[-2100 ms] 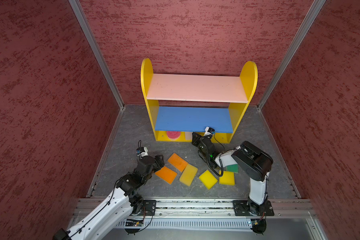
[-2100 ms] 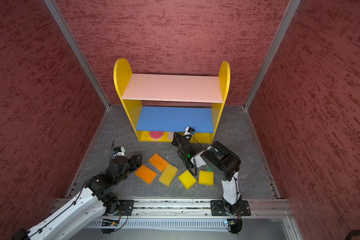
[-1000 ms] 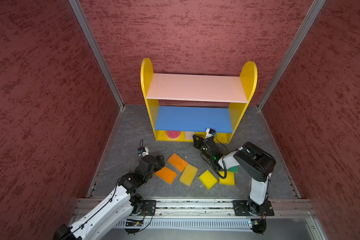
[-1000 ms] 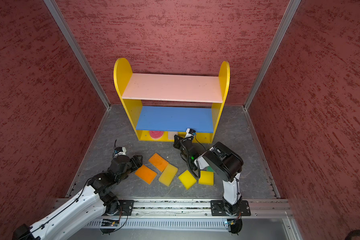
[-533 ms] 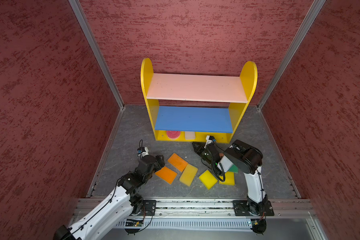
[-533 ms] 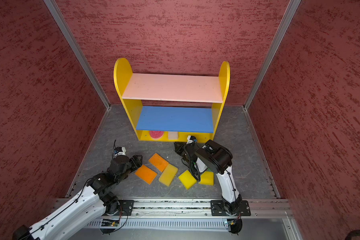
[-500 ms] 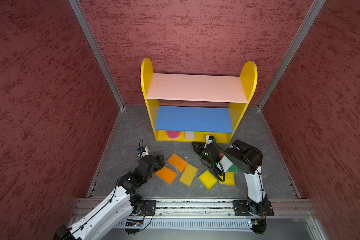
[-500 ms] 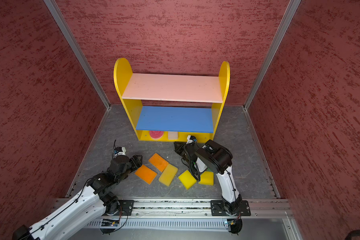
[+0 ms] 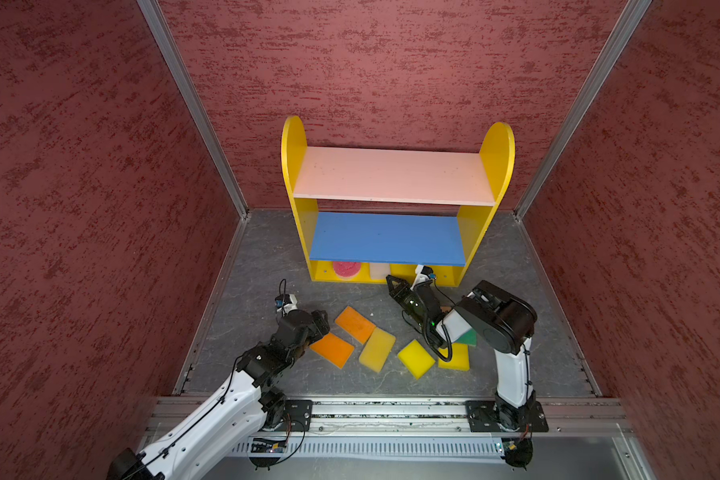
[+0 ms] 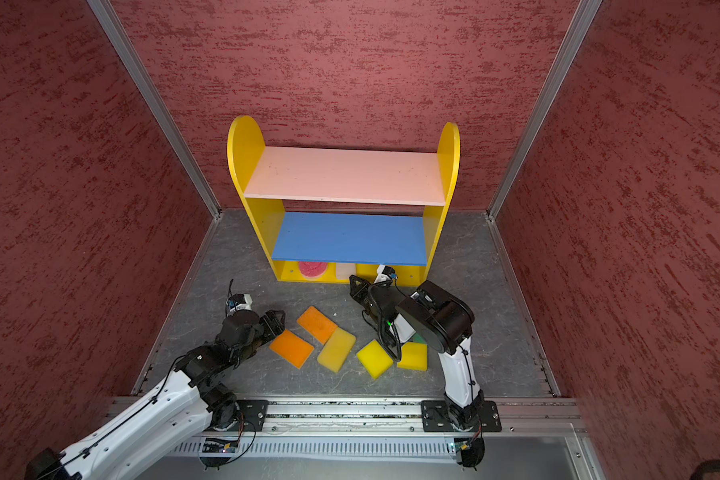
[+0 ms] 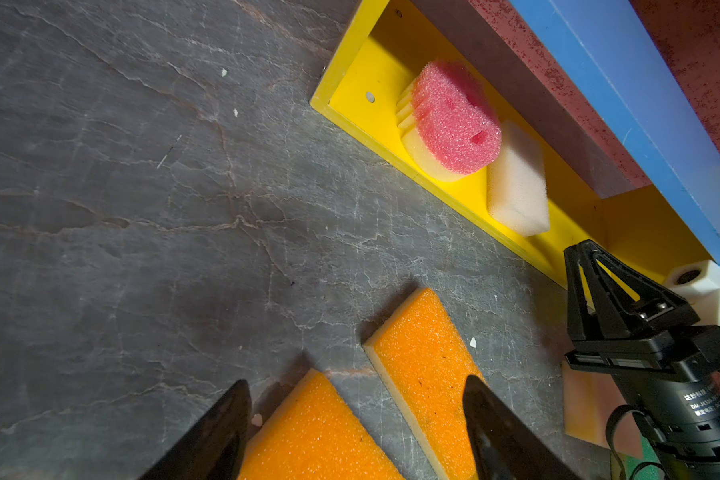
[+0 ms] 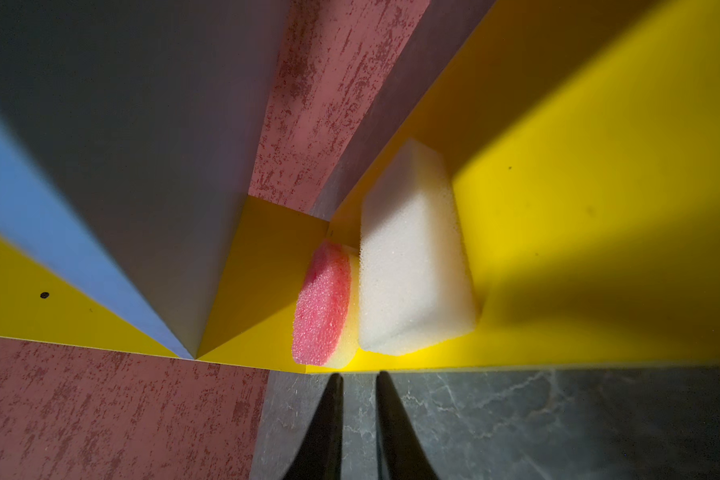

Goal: Place and organize the cleaning sponges onto the shelf
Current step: 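Lower the right gripper and nudge the white sponge against the yellow base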

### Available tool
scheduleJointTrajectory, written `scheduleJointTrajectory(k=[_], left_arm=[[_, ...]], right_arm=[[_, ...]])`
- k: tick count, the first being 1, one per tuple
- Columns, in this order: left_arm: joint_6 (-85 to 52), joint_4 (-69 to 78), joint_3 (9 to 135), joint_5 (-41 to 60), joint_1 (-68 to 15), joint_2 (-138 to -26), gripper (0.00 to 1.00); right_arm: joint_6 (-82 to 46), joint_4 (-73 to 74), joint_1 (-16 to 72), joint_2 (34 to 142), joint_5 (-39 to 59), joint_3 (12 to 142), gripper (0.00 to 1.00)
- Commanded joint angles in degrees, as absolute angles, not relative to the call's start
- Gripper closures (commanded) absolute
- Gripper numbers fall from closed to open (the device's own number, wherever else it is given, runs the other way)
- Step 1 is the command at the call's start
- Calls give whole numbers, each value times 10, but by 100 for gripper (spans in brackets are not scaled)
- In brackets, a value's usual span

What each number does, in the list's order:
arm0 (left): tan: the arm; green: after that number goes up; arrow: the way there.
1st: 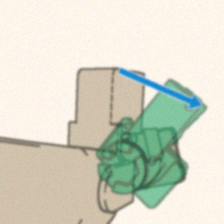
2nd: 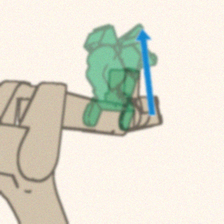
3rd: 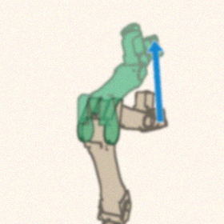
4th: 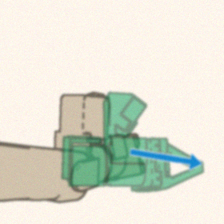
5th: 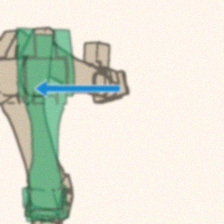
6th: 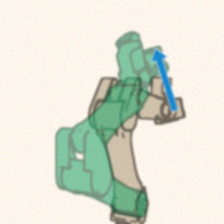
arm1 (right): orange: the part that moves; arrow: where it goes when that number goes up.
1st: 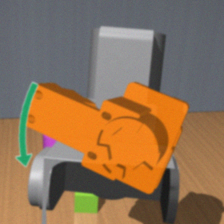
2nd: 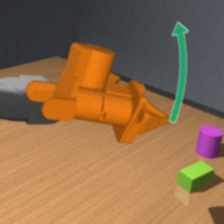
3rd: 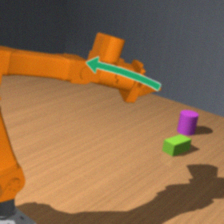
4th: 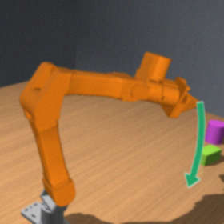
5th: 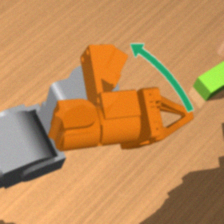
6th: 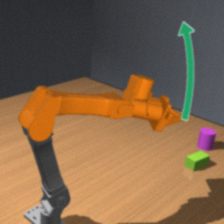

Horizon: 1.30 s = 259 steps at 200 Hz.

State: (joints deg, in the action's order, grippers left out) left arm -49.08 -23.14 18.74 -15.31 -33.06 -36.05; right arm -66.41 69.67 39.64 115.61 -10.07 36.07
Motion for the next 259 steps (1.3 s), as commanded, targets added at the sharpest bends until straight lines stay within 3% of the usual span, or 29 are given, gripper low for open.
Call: scheduleJointTrajectory(k=[1, 133, 259], left_arm=[[-488, -230, 184, -151, -327, -360, 20], [-489, -234, 179, -146, -326, -356, 20], [-494, -226, 172, -142, -326, -366, 20]], right_arm=[[-673, 647, 395, 1149, -147, 374, 82], [-650, 611, 395, 1193, -192, 437, 78], [-674, 607, 395, 1196, -184, 438, 95]])
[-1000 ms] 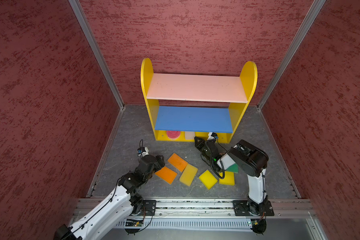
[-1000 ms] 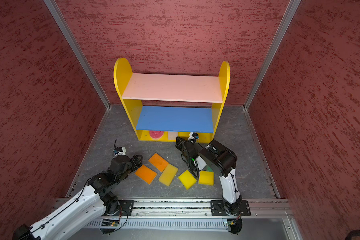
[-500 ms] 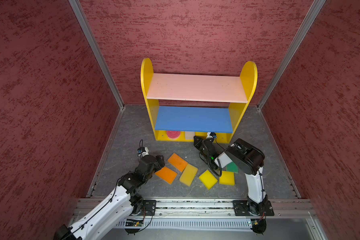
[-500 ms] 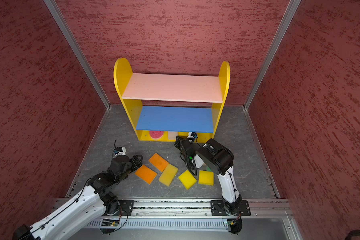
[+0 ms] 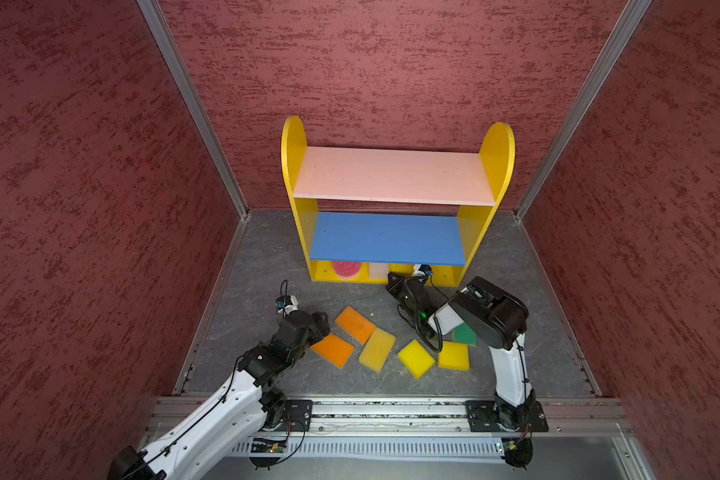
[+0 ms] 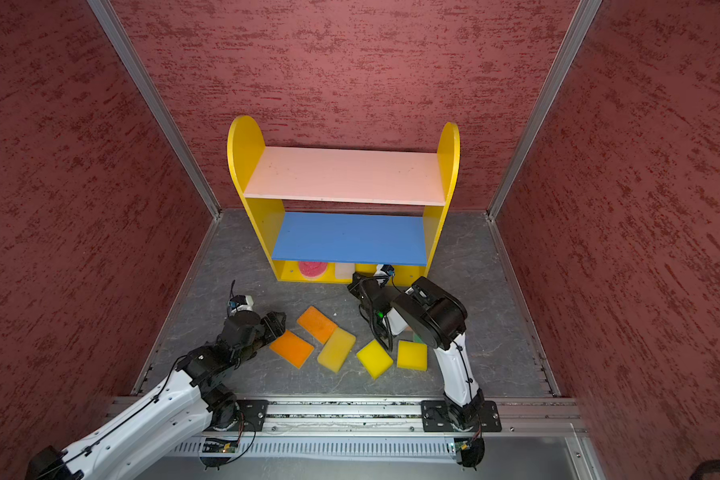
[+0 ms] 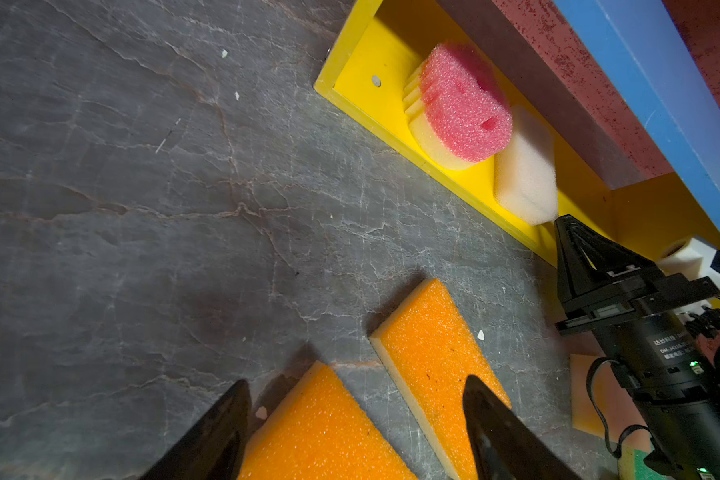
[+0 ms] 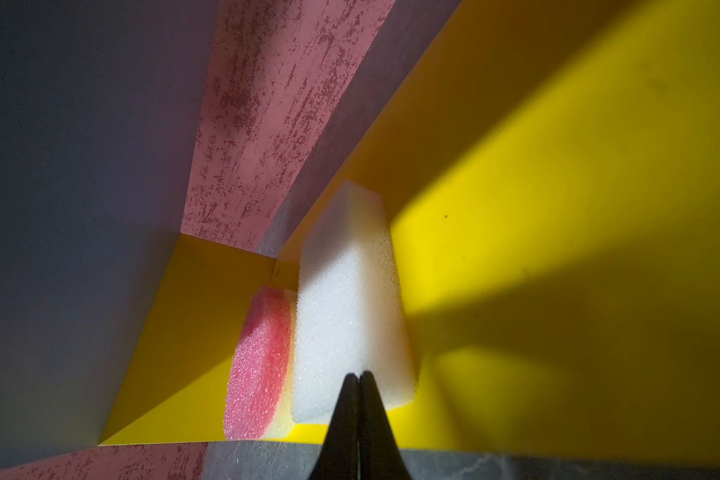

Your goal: Place and organize the cleaning sponges onto the shelf

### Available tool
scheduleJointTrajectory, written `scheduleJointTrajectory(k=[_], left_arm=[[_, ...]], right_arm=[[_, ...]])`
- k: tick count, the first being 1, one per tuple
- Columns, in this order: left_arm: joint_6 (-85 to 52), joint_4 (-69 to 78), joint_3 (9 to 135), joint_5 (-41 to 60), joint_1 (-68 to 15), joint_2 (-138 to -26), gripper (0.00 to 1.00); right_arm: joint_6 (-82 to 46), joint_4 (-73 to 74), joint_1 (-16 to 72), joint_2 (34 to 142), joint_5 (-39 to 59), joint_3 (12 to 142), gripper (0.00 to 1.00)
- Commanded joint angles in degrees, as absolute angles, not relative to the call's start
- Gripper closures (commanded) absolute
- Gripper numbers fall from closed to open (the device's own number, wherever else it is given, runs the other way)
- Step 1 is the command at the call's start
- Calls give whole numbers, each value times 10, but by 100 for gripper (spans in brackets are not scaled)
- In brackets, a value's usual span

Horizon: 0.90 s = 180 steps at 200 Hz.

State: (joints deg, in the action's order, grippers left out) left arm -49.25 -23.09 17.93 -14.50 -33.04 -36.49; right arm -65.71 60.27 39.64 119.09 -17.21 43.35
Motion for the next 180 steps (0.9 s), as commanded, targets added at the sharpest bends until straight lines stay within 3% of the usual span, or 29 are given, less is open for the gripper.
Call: scheduleJointTrajectory(k=[1, 123, 180], left_arm=[[-494, -226, 172, -142, -326, -366, 20], [-497, -230, 173, -141, -326, -364, 20], [-497, -230, 172, -140, -326, -364, 20]], right_arm=[[-674, 607, 395, 1195, -184, 437, 95], [-687, 619, 405, 1157, -191, 407, 98], [-673, 598, 391, 1170, -170, 444, 84]])
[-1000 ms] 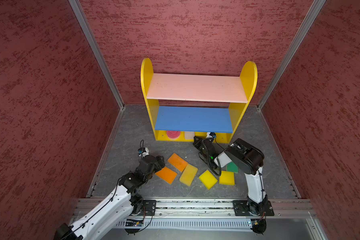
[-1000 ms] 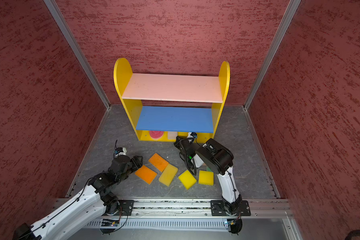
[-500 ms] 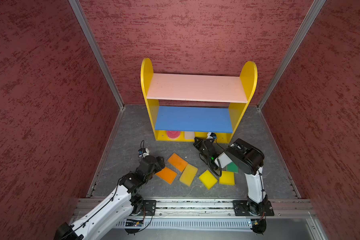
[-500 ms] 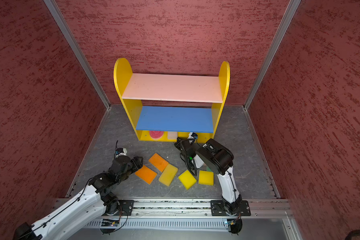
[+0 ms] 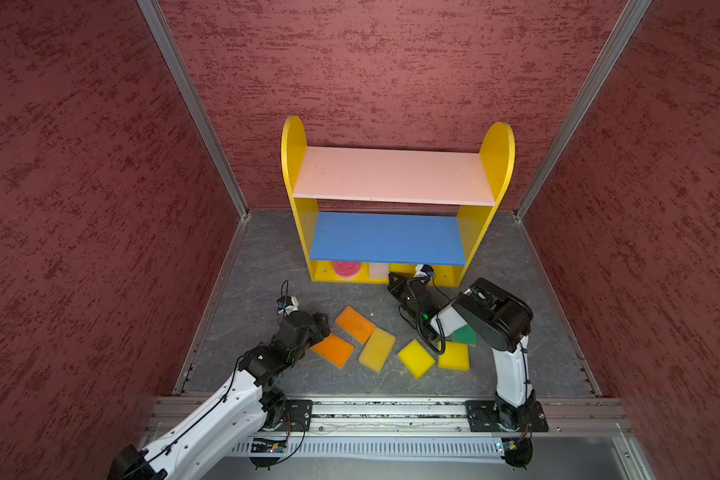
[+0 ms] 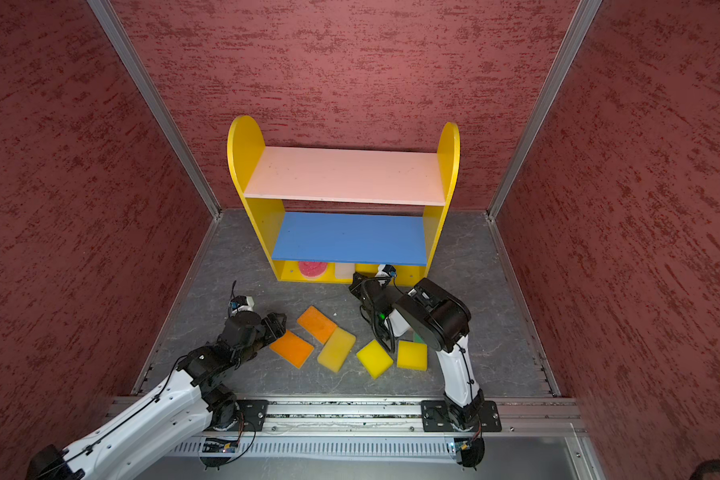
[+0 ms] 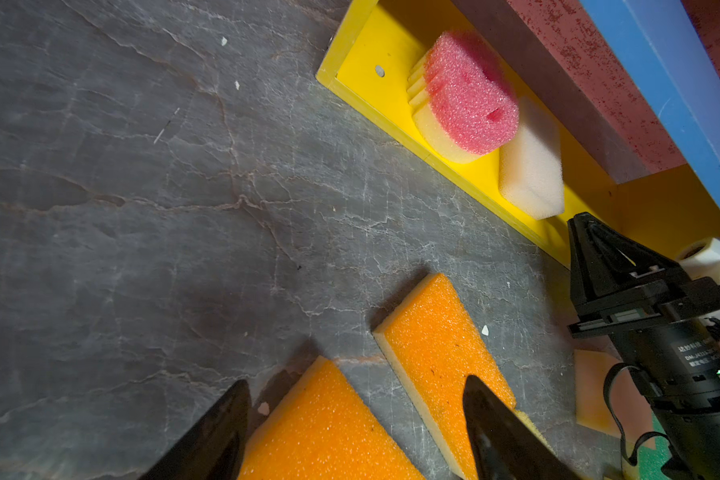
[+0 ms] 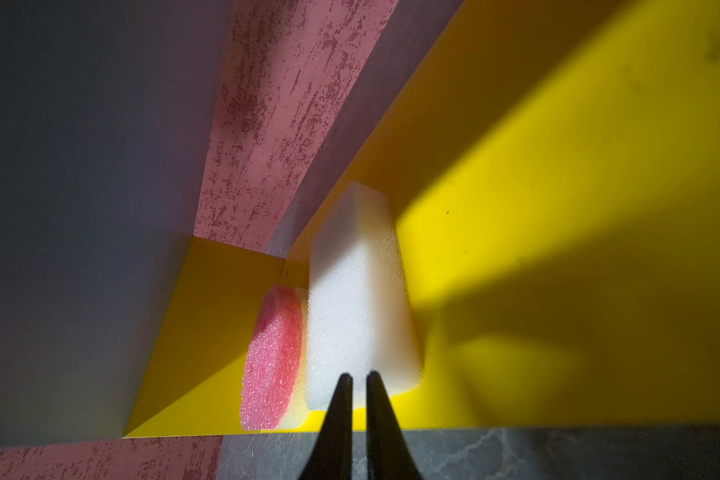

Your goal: Place and organize the cleaning sponges onto the shelf

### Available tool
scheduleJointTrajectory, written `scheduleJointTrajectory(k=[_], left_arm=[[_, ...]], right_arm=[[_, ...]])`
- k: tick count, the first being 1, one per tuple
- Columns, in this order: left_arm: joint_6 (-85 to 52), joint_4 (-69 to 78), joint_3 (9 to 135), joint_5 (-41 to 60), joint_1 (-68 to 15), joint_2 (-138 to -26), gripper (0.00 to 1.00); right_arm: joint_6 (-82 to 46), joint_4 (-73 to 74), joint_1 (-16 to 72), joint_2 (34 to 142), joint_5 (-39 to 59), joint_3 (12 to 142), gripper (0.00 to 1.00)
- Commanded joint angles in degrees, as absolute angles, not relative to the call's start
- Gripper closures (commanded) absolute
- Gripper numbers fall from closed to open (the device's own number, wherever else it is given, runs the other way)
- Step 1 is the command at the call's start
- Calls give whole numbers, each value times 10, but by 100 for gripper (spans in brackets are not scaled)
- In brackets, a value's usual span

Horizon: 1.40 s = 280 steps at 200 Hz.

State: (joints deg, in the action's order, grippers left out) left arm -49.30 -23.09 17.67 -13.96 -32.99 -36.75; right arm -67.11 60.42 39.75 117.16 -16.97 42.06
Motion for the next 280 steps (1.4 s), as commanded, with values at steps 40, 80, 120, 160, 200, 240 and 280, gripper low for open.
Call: scheduleJointTrajectory(k=[40, 80, 120, 160, 200, 240, 280], left_arm=[[-494, -228, 171, -139, -325, -366, 20], [-492, -218, 171, -136, -324, -376, 20], [-494, -215, 171, -133, -323, -384, 20], [-496, -215, 168, -134, -323, -381, 20], [-497, -211, 166, -132, -323, -387, 20], [-498, -208, 166, -130, -322, -390, 20], [-499, -211, 166, -128, -322, -387, 20]], right_arm=[[-673, 579, 385, 1177, -176, 453, 79], [-669, 569, 380, 1180, -175, 457, 74], [-658, 557, 374, 1191, -163, 483, 74], [-643, 531, 374, 1198, -152, 513, 75], [-651, 515, 374, 1202, -143, 513, 75], [-664, 513, 374, 1203, -139, 503, 86], [-666, 514, 374, 1191, -146, 486, 93]])
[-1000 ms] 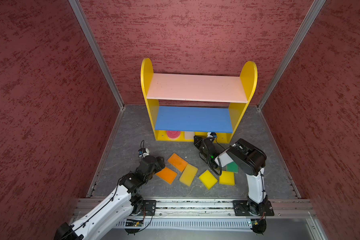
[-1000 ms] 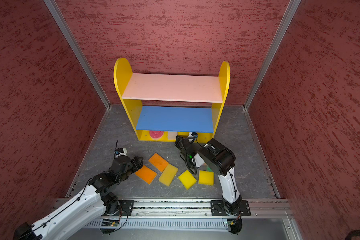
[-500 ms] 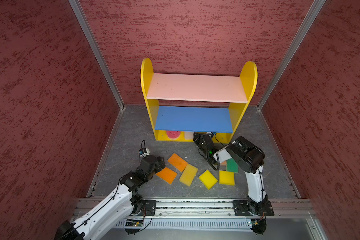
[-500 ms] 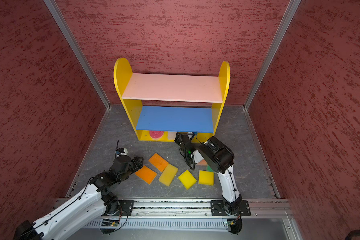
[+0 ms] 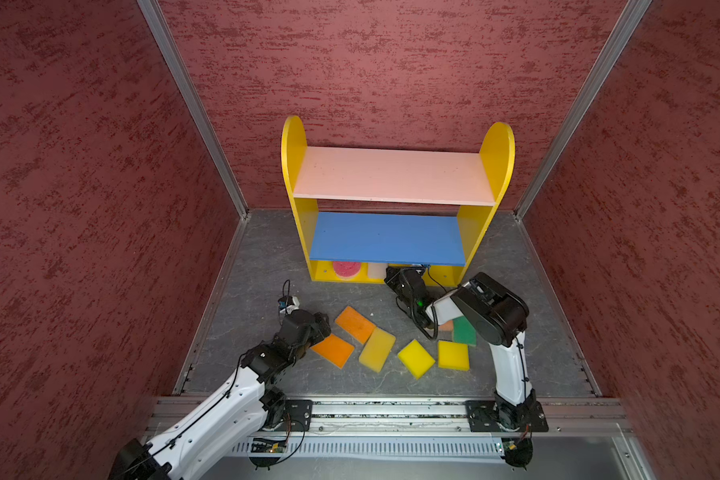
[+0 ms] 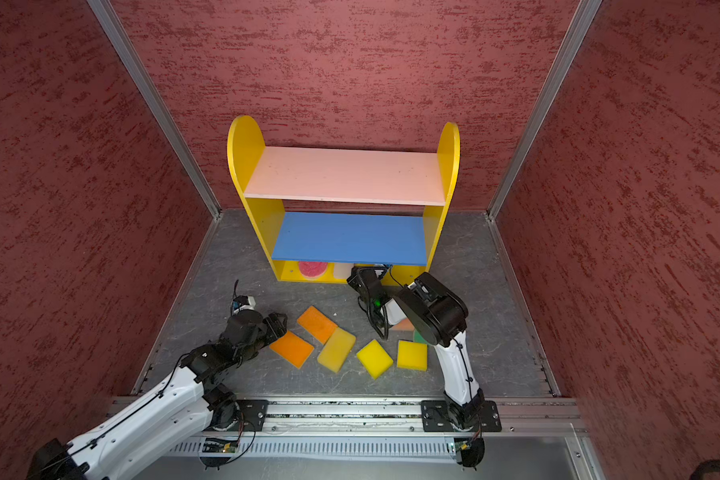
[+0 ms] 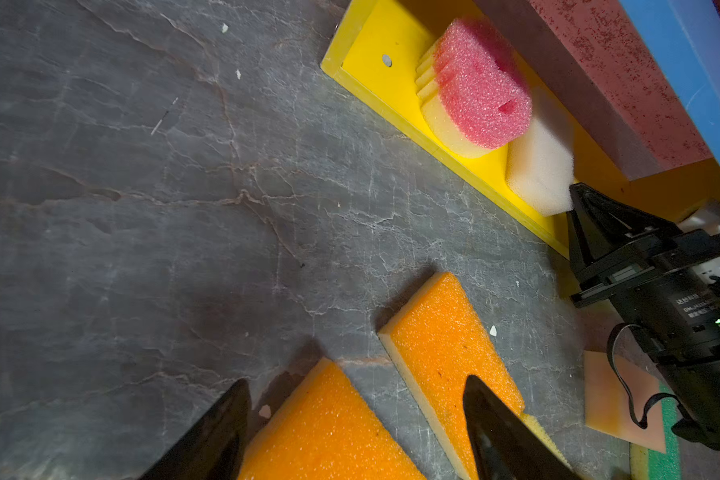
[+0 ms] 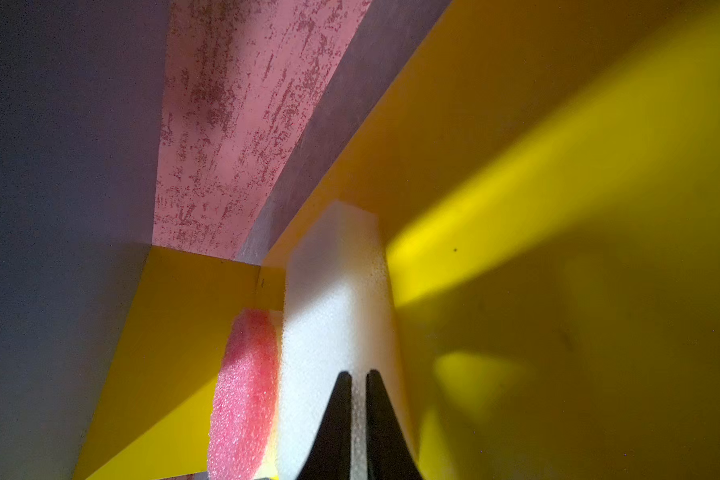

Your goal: Place and organize the cleaning sponges onto the shelf

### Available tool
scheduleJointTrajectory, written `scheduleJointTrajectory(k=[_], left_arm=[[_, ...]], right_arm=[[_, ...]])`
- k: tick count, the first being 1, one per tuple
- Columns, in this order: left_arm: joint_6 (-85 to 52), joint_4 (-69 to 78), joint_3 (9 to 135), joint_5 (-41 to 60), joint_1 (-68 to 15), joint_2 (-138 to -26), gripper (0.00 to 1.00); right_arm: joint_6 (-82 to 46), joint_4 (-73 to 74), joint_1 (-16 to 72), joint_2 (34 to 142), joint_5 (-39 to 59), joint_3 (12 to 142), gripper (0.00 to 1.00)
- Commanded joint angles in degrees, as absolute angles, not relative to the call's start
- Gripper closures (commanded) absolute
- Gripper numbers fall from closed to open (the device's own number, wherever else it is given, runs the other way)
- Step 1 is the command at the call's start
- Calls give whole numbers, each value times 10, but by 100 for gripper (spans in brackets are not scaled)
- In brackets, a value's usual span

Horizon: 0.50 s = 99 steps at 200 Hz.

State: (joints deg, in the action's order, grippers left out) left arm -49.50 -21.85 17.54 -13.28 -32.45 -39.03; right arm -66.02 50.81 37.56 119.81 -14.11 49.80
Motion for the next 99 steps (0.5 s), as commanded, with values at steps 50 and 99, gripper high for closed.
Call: scheduleJointTrajectory(k=[50, 99], left_arm=[[-500, -213, 166, -126, -321, -384, 20], [-502, -215, 166, -125, -321, -381, 20]], right_arm=[[-663, 516, 374, 1171, -147, 469, 94], [-652, 513, 374, 1153, -147, 465, 95]])
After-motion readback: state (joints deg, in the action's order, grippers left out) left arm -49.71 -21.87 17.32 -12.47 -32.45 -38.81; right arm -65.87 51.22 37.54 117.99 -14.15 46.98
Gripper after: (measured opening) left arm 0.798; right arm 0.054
